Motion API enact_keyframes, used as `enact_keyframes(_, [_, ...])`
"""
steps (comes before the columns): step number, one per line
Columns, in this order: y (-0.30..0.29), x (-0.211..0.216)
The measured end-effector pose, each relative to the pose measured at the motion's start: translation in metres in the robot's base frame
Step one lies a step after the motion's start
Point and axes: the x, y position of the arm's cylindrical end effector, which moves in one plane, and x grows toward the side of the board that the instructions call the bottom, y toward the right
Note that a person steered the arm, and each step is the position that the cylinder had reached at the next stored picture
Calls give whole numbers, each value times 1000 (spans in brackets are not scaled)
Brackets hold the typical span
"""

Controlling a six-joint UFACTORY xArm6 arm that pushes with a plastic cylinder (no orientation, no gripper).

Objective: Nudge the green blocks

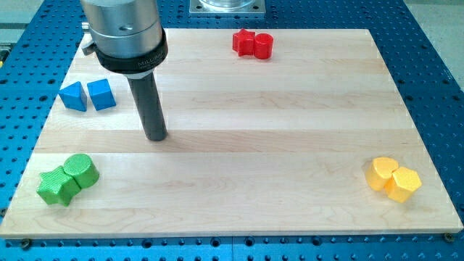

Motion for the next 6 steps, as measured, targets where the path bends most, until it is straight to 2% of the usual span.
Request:
enact_keyframes(1, [0, 3])
enact_keyframes(2, [24, 51])
enact_keyframes(3, [20, 84])
enact_keyframes(5, [16, 115])
enact_keyframes(6, [-16, 149])
